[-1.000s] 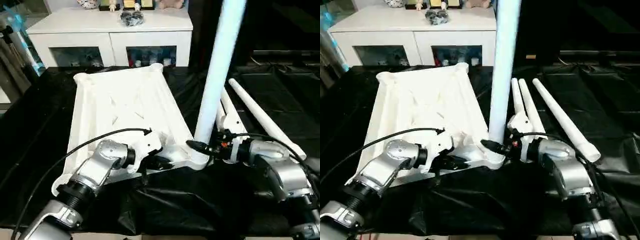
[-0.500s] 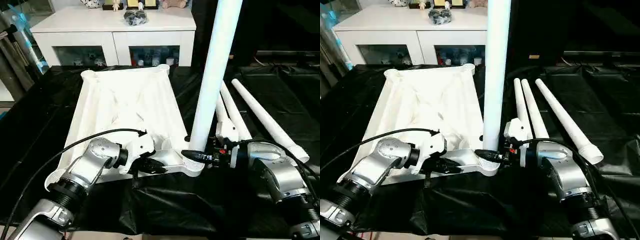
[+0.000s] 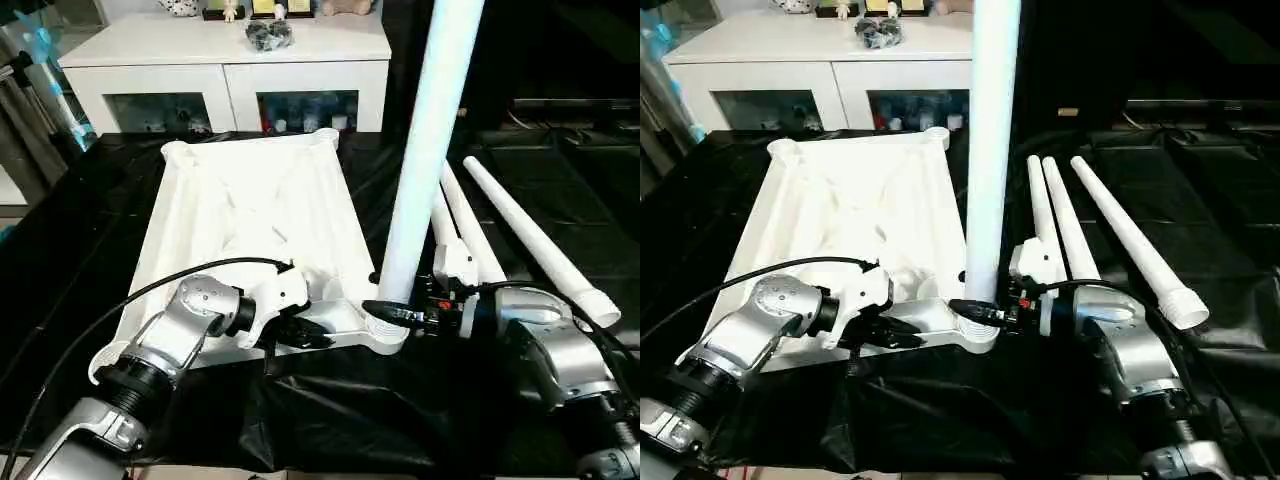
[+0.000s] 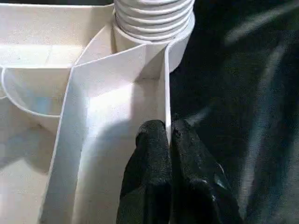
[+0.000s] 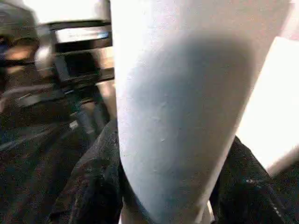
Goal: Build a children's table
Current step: Insert table leg to table base
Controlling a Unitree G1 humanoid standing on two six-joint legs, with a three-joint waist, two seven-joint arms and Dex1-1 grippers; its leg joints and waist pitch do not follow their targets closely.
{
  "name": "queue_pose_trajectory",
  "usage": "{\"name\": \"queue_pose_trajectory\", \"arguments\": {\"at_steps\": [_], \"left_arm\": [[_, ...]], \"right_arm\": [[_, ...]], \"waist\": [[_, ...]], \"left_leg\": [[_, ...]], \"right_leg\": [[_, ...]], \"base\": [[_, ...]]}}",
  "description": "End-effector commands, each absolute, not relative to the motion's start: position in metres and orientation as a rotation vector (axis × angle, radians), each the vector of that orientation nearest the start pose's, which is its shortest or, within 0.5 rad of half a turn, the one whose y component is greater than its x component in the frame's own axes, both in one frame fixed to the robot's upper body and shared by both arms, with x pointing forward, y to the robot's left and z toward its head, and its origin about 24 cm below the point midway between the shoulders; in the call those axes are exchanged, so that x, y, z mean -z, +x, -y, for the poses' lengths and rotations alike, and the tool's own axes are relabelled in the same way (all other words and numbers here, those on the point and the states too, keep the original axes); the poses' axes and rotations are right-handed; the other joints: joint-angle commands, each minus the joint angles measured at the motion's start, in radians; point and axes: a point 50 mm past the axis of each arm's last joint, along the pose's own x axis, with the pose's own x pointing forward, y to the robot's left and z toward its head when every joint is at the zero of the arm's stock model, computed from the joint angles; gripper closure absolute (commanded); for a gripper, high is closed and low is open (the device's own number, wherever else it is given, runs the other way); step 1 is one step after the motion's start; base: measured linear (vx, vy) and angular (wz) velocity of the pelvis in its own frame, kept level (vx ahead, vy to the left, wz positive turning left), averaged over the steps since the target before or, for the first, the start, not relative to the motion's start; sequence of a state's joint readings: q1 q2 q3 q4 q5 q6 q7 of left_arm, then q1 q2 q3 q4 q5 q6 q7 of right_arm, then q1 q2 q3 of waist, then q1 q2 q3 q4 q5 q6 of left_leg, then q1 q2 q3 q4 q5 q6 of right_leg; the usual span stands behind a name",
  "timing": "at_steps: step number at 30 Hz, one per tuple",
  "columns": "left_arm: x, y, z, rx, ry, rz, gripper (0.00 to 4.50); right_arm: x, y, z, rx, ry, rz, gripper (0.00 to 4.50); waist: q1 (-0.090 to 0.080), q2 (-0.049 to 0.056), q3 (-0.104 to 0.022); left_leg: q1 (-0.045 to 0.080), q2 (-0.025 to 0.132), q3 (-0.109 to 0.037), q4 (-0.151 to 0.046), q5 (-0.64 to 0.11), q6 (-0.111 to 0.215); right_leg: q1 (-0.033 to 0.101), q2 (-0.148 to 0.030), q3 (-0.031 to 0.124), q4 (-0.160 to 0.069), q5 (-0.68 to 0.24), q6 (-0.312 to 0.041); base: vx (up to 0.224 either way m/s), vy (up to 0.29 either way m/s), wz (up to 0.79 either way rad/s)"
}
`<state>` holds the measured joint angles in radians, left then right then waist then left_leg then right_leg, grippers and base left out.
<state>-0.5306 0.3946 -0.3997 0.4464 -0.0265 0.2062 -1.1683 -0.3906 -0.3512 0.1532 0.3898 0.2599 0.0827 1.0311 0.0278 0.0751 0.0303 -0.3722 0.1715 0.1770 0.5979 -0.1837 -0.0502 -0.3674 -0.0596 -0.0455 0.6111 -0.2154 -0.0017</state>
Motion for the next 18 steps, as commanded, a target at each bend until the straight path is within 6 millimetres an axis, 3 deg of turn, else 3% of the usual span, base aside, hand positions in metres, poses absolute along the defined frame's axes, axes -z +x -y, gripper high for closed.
{"name": "queue_pose_trajectory", "arguments": {"at_steps": [1, 3, 6, 8, 11, 13, 15, 18], "left_arm": [[-0.057, 0.302, -0.094, 1.426, 0.381, -0.421, 4.50], [-0.059, 0.307, -0.086, 1.361, 0.349, -0.410, 4.50], [-0.061, 0.313, -0.067, 1.243, 0.294, -0.400, 4.50], [-0.062, 0.316, -0.055, 1.190, 0.271, -0.398, 4.50], [-0.060, 0.319, -0.036, 1.082, 0.241, -0.429, 4.50], [-0.059, 0.319, -0.030, 1.059, 0.236, -0.439, 4.50], [-0.057, 0.319, -0.027, 1.040, 0.256, -0.447, 4.50], [-0.055, 0.320, -0.029, 1.005, 0.293, -0.449, 4.50]], "right_arm": [[-0.012, 0.294, 0.159, -0.936, -0.091, -0.402, 2.61], [-0.009, 0.298, 0.158, -0.861, -0.073, -0.405, 2.61], [-0.003, 0.305, 0.151, -0.741, -0.042, -0.425, 2.61], [0.001, 0.309, 0.146, -0.692, -0.020, -0.453, 2.61], [0.007, 0.315, 0.135, -0.628, -0.021, -0.504, 2.61], [0.009, 0.317, 0.130, -0.612, -0.014, -0.521, 2.61], [0.009, 0.320, 0.124, -0.607, -0.004, -0.537, 2.61], [0.007, 0.323, 0.114, -0.621, -0.006, -0.542, 2.61]], "waist": [[-0.010, -0.002, -0.025], [-0.016, -0.004, -0.022], [-0.030, -0.002, -0.020], [-0.042, -0.003, -0.017], [-0.053, 0.001, -0.023], [-0.049, -0.003, -0.021], [-0.056, -0.001, -0.021], [-0.055, -0.001, -0.026]], "left_leg": [[0.022, 0.056, -0.039, -0.094, -0.479, -0.018], [0.025, 0.056, -0.045, -0.095, -0.502, -0.025], [0.030, 0.054, -0.047, -0.093, -0.528, -0.032], [0.021, 0.050, -0.050, -0.093, -0.532, -0.021], [0.020, 0.051, -0.052, -0.096, -0.526, -0.015], [0.027, 0.048, -0.043, -0.090, -0.525, -0.004], [0.018, 0.048, -0.047, -0.095, -0.525, 0.003], [0.017, 0.050, -0.045, -0.096, -0.501, 0.011]], "right_leg": [[0.008, -0.091, 0.041, -0.107, -0.487, -0.187], [0.004, -0.094, 0.042, -0.115, -0.569, -0.155], [-0.005, -0.092, 0.038, -0.119, -0.595, -0.148], [-0.002, -0.091, 0.033, -0.124, -0.613, -0.135], [0.002, -0.088, 0.028, -0.124, -0.537, -0.148], [-0.006, -0.086, 0.031, -0.132, -0.513, -0.165], [0.002, -0.086, 0.029, -0.128, -0.508, -0.160], [0.002, -0.087, 0.033, -0.124, -0.454, -0.174]], "base": [[0.000, 0.000, 0.00], [0.000, 0.000, 0.00], [0.000, 0.000, 0.00], [0.000, 0.000, 0.00], [0.000, 0.000, 0.00], [0.000, 0.000, 0.00], [0.000, 0.000, 0.00], [0.000, 0.000, 0.00]]}}
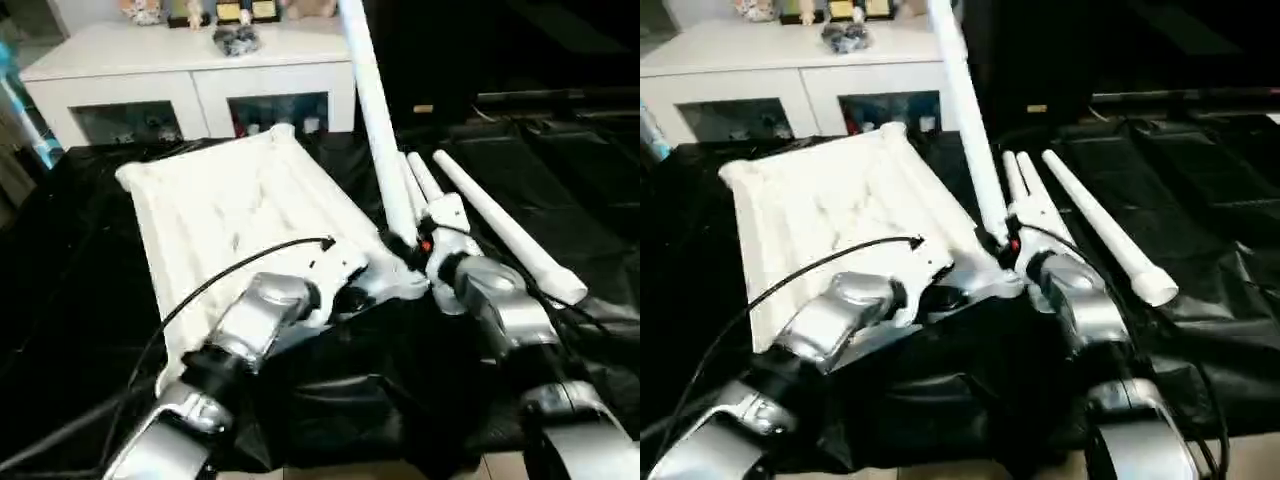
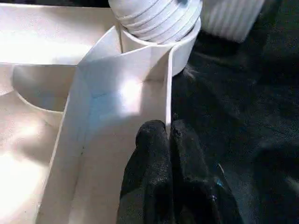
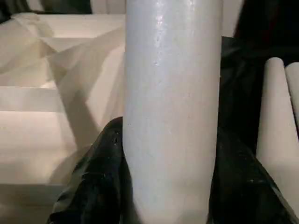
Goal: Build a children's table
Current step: Insert table leg to table base
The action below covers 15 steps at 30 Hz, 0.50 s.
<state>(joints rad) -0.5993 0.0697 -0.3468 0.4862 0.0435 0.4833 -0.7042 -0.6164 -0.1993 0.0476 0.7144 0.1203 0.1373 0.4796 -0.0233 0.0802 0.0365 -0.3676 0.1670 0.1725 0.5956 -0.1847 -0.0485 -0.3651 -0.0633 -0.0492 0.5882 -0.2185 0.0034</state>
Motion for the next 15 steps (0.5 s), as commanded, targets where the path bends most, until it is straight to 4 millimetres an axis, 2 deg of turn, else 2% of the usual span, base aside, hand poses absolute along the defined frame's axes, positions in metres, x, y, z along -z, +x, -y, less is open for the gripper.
{"name": "queue_pose_trajectory", "arguments": {"at_steps": [1, 2, 4, 5, 8, 9, 10, 11, 12, 13, 15], "left_arm": [[-0.055, 0.320, -0.030, 1.001, 0.301, -0.446, 4.50], [-0.055, 0.321, -0.033, 0.998, 0.316, -0.440, 4.50], [-0.054, 0.322, -0.036, 0.997, 0.336, -0.428, 4.50], [-0.054, 0.322, -0.037, 0.998, 0.344, -0.423, 4.50], [-0.055, 0.321, -0.041, 1.032, 0.379, -0.380, 4.50], [-0.055, 0.319, -0.045, 1.065, 0.386, -0.367, 4.50], [-0.056, 0.316, -0.047, 1.102, 0.393, -0.348, 4.50], [-0.056, 0.314, -0.049, 1.134, 0.400, -0.332, 4.50], [-0.057, 0.311, -0.054, 1.167, 0.401, -0.323, 4.50], [-0.057, 0.308, -0.058, 1.187, 0.399, -0.319, 4.50], [-0.058, 0.304, -0.066, 1.210, 0.391, -0.324, 4.50]], "right_arm": [[0.005, 0.324, 0.112, -0.627, -0.004, -0.532, 2.61], [0.003, 0.326, 0.110, -0.622, 0.002, -0.515, 2.61], [-0.001, 0.327, 0.109, -0.633, 0.014, -0.490, 2.61], [-0.003, 0.328, 0.109, -0.635, 0.018, -0.481, 2.61], [-0.015, 0.331, 0.107, -0.659, 0.067, -0.394, 2.61], [-0.023, 0.332, 0.108, -0.664, 0.112, -0.344, 2.61], [-0.029, 0.332, 0.110, -0.672, 0.138, -0.305, 2.61], [-0.034, 0.333, 0.111, -0.678, 0.159, -0.272, 2.61], [-0.042, 0.332, 0.113, -0.692, 0.195, -0.225, 2.61], [-0.048, 0.332, 0.115, -0.703, 0.219, -0.190, 2.61], [-0.059, 0.330, 0.119, -0.727, 0.246, -0.129, 2.61]], "waist": [[-0.004, -0.010, -0.030], [-0.002, -0.007, -0.030], [-0.003, -0.012, -0.030], [-0.002, -0.009, -0.030], [0.001, -0.011, -0.031], [0.002, -0.013, -0.032], [0.005, -0.013, -0.033], [0.004, -0.013, -0.036], [0.007, -0.012, -0.044], [0.008, -0.012, -0.046], [0.015, -0.008, -0.059]], "left_leg": [[0.012, 0.054, -0.039, -0.094, -0.500, 0.013], [0.013, 0.054, -0.039, -0.094, -0.500, 0.013], [0.013, 0.055, -0.039, -0.095, -0.504, 0.013], [0.013, 0.055, -0.040, -0.096, -0.505, 0.013], [0.012, 0.056, -0.038, -0.097, -0.493, 0.016], [0.008, 0.056, -0.038, -0.099, -0.472, 0.022], [0.007, 0.058, -0.037, -0.099, -0.458, 0.026], [0.003, 0.060, -0.035, -0.100, -0.432, 0.033], [-0.008, 0.062, -0.036, -0.101, -0.369, 0.048], [-0.011, 0.062, -0.034, -0.099, -0.334, 0.057], [-0.006, 0.064, -0.025, -0.085, -0.219, 0.101]], "right_leg": [[0.000, -0.083, 0.036, -0.102, -0.453, -0.183], [-0.001, -0.084, 0.037, -0.103, -0.457, -0.181], [-0.001, -0.084, 0.038, -0.105, -0.466, -0.177], [-0.001, -0.085, 0.038, -0.104, -0.475, -0.172], [-0.003, -0.088, 0.041, -0.107, -0.480, -0.164], [0.003, -0.087, 0.042, -0.106, -0.461, -0.165], [0.002, -0.088, 0.043, -0.106, -0.452, -0.167], [0.006, -0.088, 0.046, -0.101, -0.410, -0.177], [0.021, -0.090, 0.047, -0.093, -0.329, -0.187], [0.021, -0.089, 0.046, -0.088, -0.282, -0.196], [0.018, -0.084, 0.044, -0.071, -0.098, -0.250]], "base": [[0.000, 0.000, 0.00], [0.000, 0.000, 0.00], [0.000, 0.000, 0.00], [0.000, 0.000, 0.00], [0.000, 0.000, 0.00], [0.000, 0.000, 0.00], [0.000, 0.000, 0.00], [0.000, 0.000, 0.00], [0.000, 0.000, 0.00], [0.000, 0.000, 0.00], [0.000, 0.000, 0.00]]}}
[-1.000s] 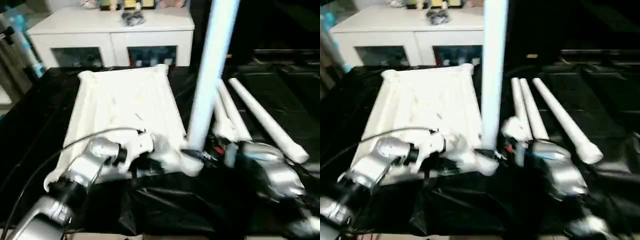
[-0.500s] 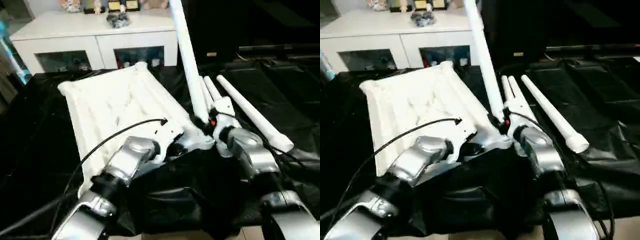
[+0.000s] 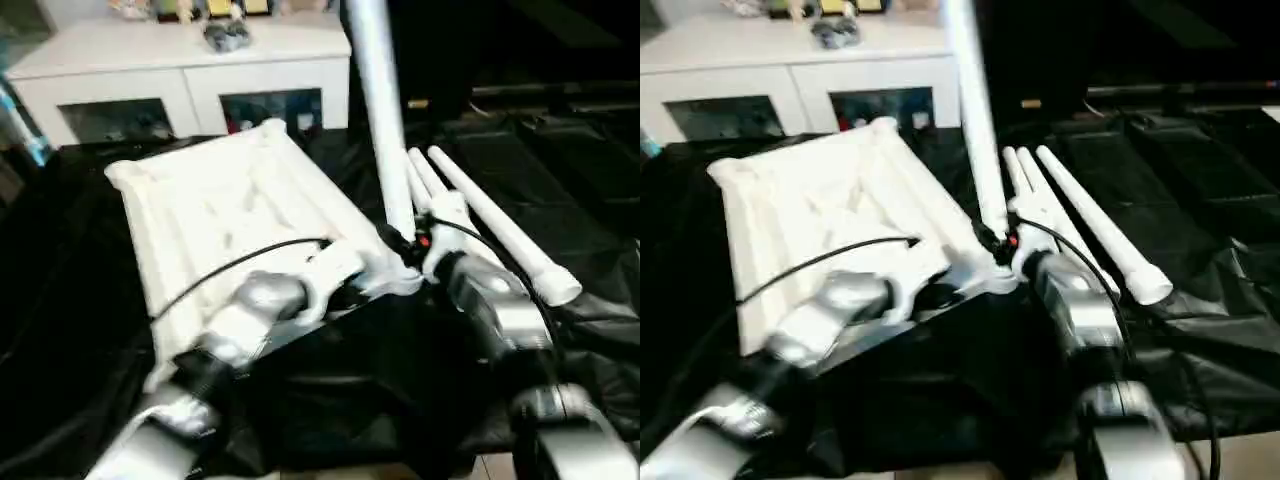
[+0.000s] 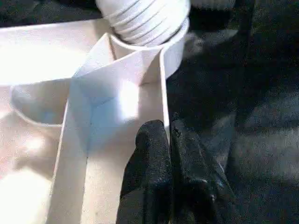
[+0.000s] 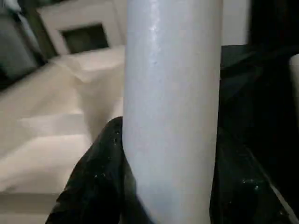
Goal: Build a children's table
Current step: Insert table leg to table base
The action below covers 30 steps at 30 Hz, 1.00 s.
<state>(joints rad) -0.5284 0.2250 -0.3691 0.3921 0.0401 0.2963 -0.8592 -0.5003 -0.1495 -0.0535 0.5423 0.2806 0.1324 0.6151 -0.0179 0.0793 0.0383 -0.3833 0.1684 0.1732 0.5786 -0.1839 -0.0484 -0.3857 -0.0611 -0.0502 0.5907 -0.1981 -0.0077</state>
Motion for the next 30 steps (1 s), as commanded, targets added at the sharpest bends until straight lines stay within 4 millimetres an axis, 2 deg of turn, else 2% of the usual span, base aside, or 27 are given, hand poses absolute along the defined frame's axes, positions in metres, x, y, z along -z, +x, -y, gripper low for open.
{"name": "queue_pose_trajectory", "arguments": {"at_steps": [1, 2, 3, 4, 6, 7, 8, 10, 12, 14, 15, 16, 17, 18, 19, 20, 21, 23, 24, 25, 26, 27, 28, 29, 30], "left_arm": [[-0.058, 0.304, -0.068, 1.217, 0.393, -0.321, 4.50], [-0.058, 0.302, -0.071, 1.231, 0.388, -0.332, 4.50], [-0.058, 0.300, -0.075, 1.242, 0.385, -0.334, 4.50], [-0.059, 0.299, -0.076, 1.245, 0.386, -0.329, 4.50], [-0.061, 0.299, -0.080, 1.235, 0.390, -0.303, 4.50], [-0.063, 0.300, -0.081, 1.229, 0.380, -0.293, 4.50], [-0.067, 0.299, -0.085, 1.233, 0.339, -0.300, 4.06], [-0.075, 0.297, -0.089, 1.265, 0.281, -0.310, 3.95], [-0.091, 0.305, -0.093, 1.219, 0.211, -0.262, 3.85], [-0.099, 0.312, -0.096, 1.176, 0.186, -0.231, 3.72], [-0.107, 0.322, -0.099, 1.115, 0.162, -0.199, 3.60], [-0.110, 0.328, -0.100, 1.073, 0.152, -0.187, 3.54], [-0.121, 0.345, -0.104, 0.943, 0.127, -0.157, 3.48], [-0.130, 0.358, -0.107, 0.840, 0.096, -0.136, 3.48], [-0.137, 0.367, -0.109, 0.760, 0.069, -0.126, 3.47], [-0.143, 0.374, -0.109, 0.697, 0.069, -0.111, 3.47], [-0.150, 0.377, -0.104, 0.677, 0.077, -0.088, 3.47], [-0.162, 0.379, -0.091, 0.701, 0.077, -0.041, 3.47], [-0.167, 0.379, -0.085, 0.725, 0.066, -0.022, 3.47], [-0.172, 0.377, -0.076, 0.758, 0.054, 0.001, 3.47], [-0.181, 0.371, -0.061, 0.835, 0.036, 0.041, 3.47], [-0.193, 0.362, -0.040, 0.945, 0.015, 0.094, 3.47], [-0.193, 0.362, -0.040, 0.945, 0.015, 0.094, 3.47], [-0.194, 0.361, -0.040, 0.949, 0.015, 0.095, 3.47], [-0.199, 0.348, -0.019, 1.065, 0.012, 0.129, 3.47]], "right_arm": [[-0.061, 0.330, 0.119, -0.732, 0.250, -0.119, 2.61], [-0.066, 0.329, 0.121, -0.745, 0.257, -0.094, 2.61], [-0.071, 0.329, 0.122, -0.757, 0.266, -0.070, 2.61], [-0.073, 0.328, 0.123, -0.762, 0.272, -0.061, 2.61], [-0.080, 0.326, 0.125, -0.782, 0.283, -0.031, 2.61], [-0.083, 0.325, 0.127, -0.794, 0.284, -0.017, 2.61], [-0.088, 0.323, 0.128, -0.816, 0.285, 0.000, 2.61], [-0.094, 0.319, 0.130, -0.849, 0.275, 0.014, 2.61], [-0.098, 0.314, 0.130, -0.882, 0.261, 0.021, 2.61], [-0.100, 0.312, 0.130, -0.896, 0.256, 0.023, 2.61], [-0.102, 0.310, 0.129, -0.914, 0.250, 0.024, 2.61], [-0.103, 0.309, 0.129, -0.920, 0.247, 0.024, 2.61], [-0.104, 0.307, 0.127, -0.930, 0.239, 0.024, 2.61], [-0.105, 0.306, 0.126, -0.934, 0.235, 0.021, 2.61], [-0.105, 0.305, 0.126, -0.936, 0.230, 0.018, 2.61], [-0.105, 0.305, 0.125, -0.932, 0.221, 0.012, 2.61], [-0.105, 0.306, 0.125, -0.930, 0.214, 0.007, 2.61], [-0.103, 0.307, 0.125, -0.916, 0.198, -0.005, 2.61], [-0.102, 0.308, 0.125, -0.908, 0.192, -0.013, 2.61], [-0.101, 0.308, 0.126, -0.903, 0.180, -0.020, 2.61], [-0.100, 0.309, 0.127, -0.893, 0.167, -0.029, 2.61], [-0.098, 0.310, 0.128, -0.879, 0.150, -0.040, 2.61], [-0.098, 0.310, 0.128, -0.879, 0.150, -0.040, 2.61], [-0.098, 0.310, 0.128, -0.879, 0.150, -0.040, 2.61], [-0.098, 0.310, 0.130, -0.865, 0.141, -0.047, 2.61]], "waist": [[0.010, -0.006, -0.062], [0.014, -0.003, -0.065], [0.020, -0.002, -0.068], [0.022, -0.003, -0.070], [0.029, 0.000, -0.079], [0.029, 0.000, -0.078], [0.033, 0.000, -0.076], [0.037, -0.002, -0.074], [0.052, 0.002, -0.067], [0.059, 0.002, -0.062], [0.065, 0.000, -0.060], [0.066, -0.001, -0.056], [0.068, -0.002, -0.054], [0.070, -0.002, -0.054], [0.072, -0.004, -0.058], [0.071, -0.004, -0.060], [0.071, -0.007, -0.060], [0.072, -0.008, -0.061], [0.075, -0.007, -0.065], [0.076, -0.001, -0.067], [0.075, -0.007, -0.070], [0.081, -0.001, -0.074], [0.082, -0.006, -0.077], [0.082, -0.006, -0.077], [0.083, -0.008, -0.078]], "left_leg": [[0.007, 0.062, -0.024, -0.064, -0.184, 0.113], [0.000, 0.061, -0.023, -0.058, -0.112, 0.137], [-0.001, 0.061, -0.021, -0.050, -0.060, 0.158], [-0.001, 0.060, -0.022, -0.046, -0.036, 0.167], [0.000, 0.060, -0.023, -0.034, 0.040, 0.209], [-0.001, 0.062, -0.023, -0.034, 0.050, 0.218], [0.002, 0.064, -0.022, -0.033, 0.045, 0.226], [0.003, 0.066, -0.020, -0.035, 0.028, 0.223], [0.010, 0.071, -0.018, -0.040, -0.028, 0.195], [0.014, 0.068, -0.013, -0.043, -0.070, 0.170], [0.016, 0.068, -0.014, -0.048, -0.121, 0.129], [0.015, 0.067, -0.013, -0.050, -0.140, 0.116], [0.019, 0.065, -0.012, -0.051, -0.173, 0.093], [0.024, 0.063, -0.010, -0.049, -0.187, 0.084], [0.023, 0.061, -0.013, -0.049, -0.191, 0.068], [0.013, 0.060, -0.018, -0.049, -0.167, 0.065], [0.009, 0.059, -0.019, -0.049, -0.153, 0.070], [0.008, 0.058, -0.018, -0.045, -0.143, 0.077], [0.005, 0.059, -0.018, -0.041, -0.102, 0.092], [0.004, 0.059, -0.019, -0.038, -0.086, 0.100], [0.001, 0.059, -0.018, -0.035, -0.059, 0.115], [0.002, 0.060, -0.019, -0.030, -0.034, 0.132], [-0.001, 0.058, -0.018, -0.025, -0.007, 0.152], [-0.001, 0.058, -0.018, -0.025, -0.007, 0.152], [-0.005, 0.058, -0.018, -0.021, 0.012, 0.185]], "right_leg": [[0.042, -0.086, 0.044, -0.068, -0.071, -0.251], [0.047, -0.086, 0.040, -0.056, 0.014, -0.266], [0.046, -0.085, 0.039, -0.048, 0.091, -0.273], [0.047, -0.084, 0.039, -0.042, 0.130, -0.276], [0.046, -0.081, 0.036, -0.025, 0.258, -0.282], [0.044, -0.080, 0.034, -0.024, 0.269, -0.283], [0.041, -0.078, 0.032, -0.025, 0.256, -0.284], [0.043, -0.081, 0.033, -0.025, 0.229, -0.287], [0.035, -0.078, 0.033, -0.036, 0.104, -0.287], [0.031, -0.074, 0.035, -0.043, 0.038, -0.280], [0.033, -0.076, 0.036, -0.048, -0.037, -0.267], [0.032, -0.075, 0.036, -0.052, -0.064, -0.260], [0.031, -0.073, 0.037, -0.056, -0.105, -0.246], [0.027, -0.073, 0.037, -0.060, -0.124, -0.239], [0.034, -0.076, 0.037, -0.058, -0.135, -0.231], [0.042, -0.079, 0.036, -0.054, -0.116, -0.224], [0.042, -0.080, 0.035, -0.055, -0.108, -0.217], [0.040, -0.081, 0.036, -0.056, -0.101, -0.218], [0.042, -0.083, 0.037, -0.051, -0.054, -0.229], [0.041, -0.082, 0.037, -0.047, -0.029, -0.235], [0.044, -0.082, 0.036, -0.042, 0.022, -0.246], [0.043, -0.084, 0.036, -0.037, 0.070, -0.258], [0.044, -0.082, 0.035, -0.031, 0.121, -0.267], [0.044, -0.082, 0.035, -0.031, 0.121, -0.267], [0.046, -0.086, 0.034, -0.027, 0.155, -0.273]], "base": [[0.000, 0.000, 0.00], [0.000, 0.000, 0.00], [0.000, 0.000, 0.00], [0.000, 0.000, 0.00], [0.000, 0.000, 0.00], [0.000, 0.000, 0.00], [0.000, 0.000, 0.00], [0.000, 0.000, 0.00], [0.000, 0.000, 0.00], [0.000, 0.000, 0.00], [0.000, 0.000, 0.00], [0.000, 0.000, 0.00], [0.000, 0.000, 0.00], [0.000, 0.000, 0.00], [0.000, 0.000, 0.00], [0.000, 0.000, 0.00], [0.000, 0.000, 0.00], [0.000, 0.000, 0.00], [0.000, 0.000, 0.00], [0.000, 0.000, 0.00], [0.000, 0.000, 0.00], [0.000, 0.000, 0.00], [0.000, 0.000, 0.00], [0.000, 0.000, 0.00], [0.000, 0.000, 0.00]]}}
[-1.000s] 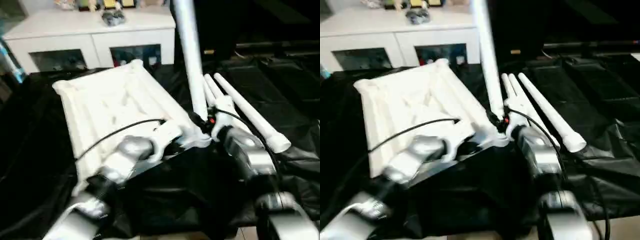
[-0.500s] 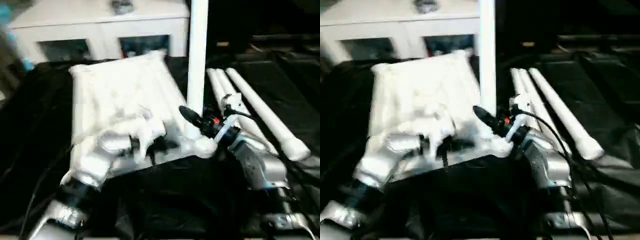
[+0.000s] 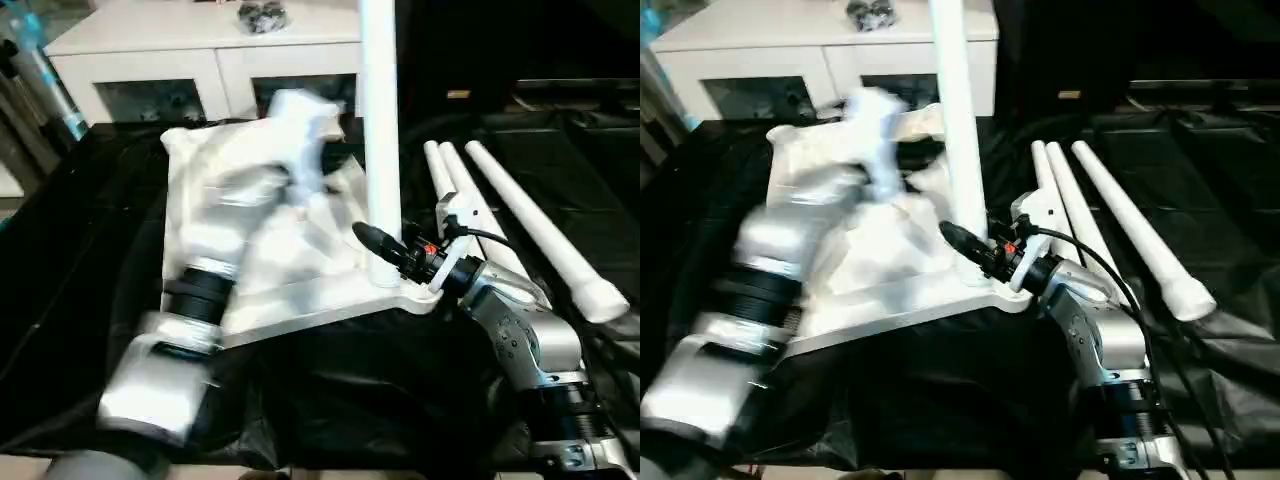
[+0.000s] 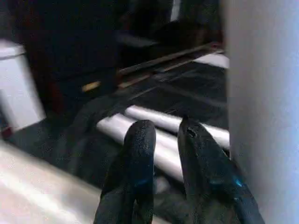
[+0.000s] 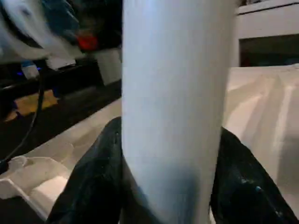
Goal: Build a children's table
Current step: Insert table leg to table base
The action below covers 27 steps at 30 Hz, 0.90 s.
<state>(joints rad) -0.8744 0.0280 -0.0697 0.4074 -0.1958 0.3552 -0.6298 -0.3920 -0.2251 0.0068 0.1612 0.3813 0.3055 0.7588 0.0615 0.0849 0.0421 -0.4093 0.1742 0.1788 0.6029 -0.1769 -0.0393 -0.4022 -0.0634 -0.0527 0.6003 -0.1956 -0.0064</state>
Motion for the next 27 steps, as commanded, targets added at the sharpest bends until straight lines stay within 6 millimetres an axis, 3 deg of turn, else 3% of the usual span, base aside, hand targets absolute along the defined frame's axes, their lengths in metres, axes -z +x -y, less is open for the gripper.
{"name": "queue_pose_trajectory", "arguments": {"at_steps": [1, 4, 6, 7, 8, 12, 13, 14, 17, 19, 24, 26, 27], "left_arm": [[-0.199, 0.340, -0.010, 1.124, 0.010, 0.139, 3.47], [-0.193, 0.331, 0.004, 1.171, -0.006, 0.137, 3.47], [-0.189, 0.333, 0.004, 1.150, -0.013, 0.127, 3.47], [-0.188, 0.336, 0.001, 1.120, -0.010, 0.126, 3.47], [-0.187, 0.340, -0.004, 1.077, -0.010, 0.125, 3.47], [-0.179, 0.354, -0.026, 0.960, 0.038, 0.112, 3.47], [-0.173, 0.357, -0.037, 0.942, 0.061, 0.088, 3.19], [-0.173, 0.357, -0.037, 0.942, 0.061, 0.088, 3.19], [-0.156, 0.358, -0.054, 0.947, 0.103, 0.033, 3.07], [-0.144, 0.356, -0.061, 0.983, 0.134, -0.009, 2.72], [-0.105, 0.333, -0.061, 1.224, 0.187, -0.179, 2.59], [-0.098, 0.330, -0.061, 1.257, 0.209, -0.205, 2.26], [-0.091, 0.327, -0.061, 1.282, 0.241, -0.230, 2.27]], "right_arm": [[-0.098, 0.310, 0.131, -0.860, 0.138, -0.050, 2.61], [-0.098, 0.311, 0.134, -0.848, 0.124, -0.057, 2.61], [-0.097, 0.311, 0.135, -0.846, 0.121, -0.058, 2.61], [-0.098, 0.311, 0.136, -0.842, 0.119, -0.057, 2.61], [-0.099, 0.311, 0.137, -0.832, 0.116, -0.055, 2.61], [-0.100, 0.315, 0.147, -0.781, 0.095, -0.059, 2.61], [-0.101, 0.317, 0.153, -0.742, 0.078, -0.066, 2.61], [-0.101, 0.317, 0.153, -0.742, 0.078, -0.066, 2.61], [-0.102, 0.320, 0.166, -0.680, 0.060, -0.082, 2.61], [-0.102, 0.320, 0.171, -0.662, 0.047, -0.098, 2.61], [-0.096, 0.318, 0.176, -0.661, 0.008, -0.162, 2.61], [-0.096, 0.318, 0.176, -0.661, 0.007, -0.167, 2.61], [-0.096, 0.318, 0.175, -0.663, 0.008, -0.171, 2.61]], "waist": [[0.005, -0.015, -0.083], [0.004, -0.014, -0.077], [-0.002, -0.017, -0.072], [-0.002, -0.016, -0.072], [-0.006, -0.022, -0.070], [-0.009, -0.019, -0.065], [-0.009, -0.018, -0.066], [-0.010, -0.024, -0.067], [-0.011, -0.020, -0.069], [-0.011, -0.019, -0.071], [-0.006, -0.010, -0.076], [-0.006, -0.011, -0.075], [-0.005, -0.004, -0.074]], "left_leg": [[0.021, 0.053, -0.024, -0.045, 0.008, 0.181], [0.021, 0.054, -0.020, -0.045, -0.030, 0.192], [0.020, 0.050, -0.021, -0.049, -0.066, 0.173], [0.023, 0.051, -0.021, -0.050, -0.076, 0.167], [0.023, 0.050, -0.020, -0.052, -0.094, 0.155], [0.026, 0.047, -0.021, -0.058, -0.150, 0.111], [0.027, 0.047, -0.022, -0.059, -0.152, 0.105], [0.025, 0.045, -0.022, -0.058, -0.147, 0.097], [0.026, 0.043, -0.020, -0.056, -0.125, 0.101], [0.027, 0.044, -0.020, -0.055, -0.110, 0.107], [0.030, 0.050, -0.021, -0.053, -0.076, 0.128], [0.030, 0.050, -0.019, -0.054, -0.088, 0.127], [0.030, 0.050, -0.021, -0.054, -0.095, 0.126]], "right_leg": [[0.063, -0.085, 0.036, -0.036, 0.152, -0.277], [0.059, -0.081, 0.036, -0.046, 0.079, -0.278], [0.063, -0.077, 0.033, -0.055, -0.005, -0.260], [0.062, -0.077, 0.033, -0.057, -0.024, -0.256], [0.062, -0.075, 0.034, -0.062, -0.056, -0.250], [0.060, -0.074, 0.034, -0.072, -0.166, -0.213], [0.059, -0.073, 0.035, -0.073, -0.173, -0.209], [0.060, -0.073, 0.035, -0.070, -0.175, -0.205], [0.058, -0.072, 0.036, -0.068, -0.148, -0.208], [0.056, -0.070, 0.036, -0.066, -0.116, -0.214], [0.055, -0.073, 0.037, -0.054, -0.026, -0.243], [0.055, -0.074, 0.037, -0.053, -0.022, -0.252], [0.055, -0.075, 0.036, -0.056, -0.033, -0.249]], "base": [[0.000, 0.000, 0.00], [0.000, 0.000, 0.00], [0.000, 0.000, 0.00], [0.000, 0.000, 0.00], [0.000, 0.000, 0.00], [0.000, 0.000, 0.00], [0.000, 0.000, 0.00], [0.000, 0.000, 0.00], [0.000, 0.000, 0.00], [0.000, 0.000, 0.00], [0.000, 0.000, 0.00], [0.000, 0.000, 0.00], [0.000, 0.000, 0.00]]}}
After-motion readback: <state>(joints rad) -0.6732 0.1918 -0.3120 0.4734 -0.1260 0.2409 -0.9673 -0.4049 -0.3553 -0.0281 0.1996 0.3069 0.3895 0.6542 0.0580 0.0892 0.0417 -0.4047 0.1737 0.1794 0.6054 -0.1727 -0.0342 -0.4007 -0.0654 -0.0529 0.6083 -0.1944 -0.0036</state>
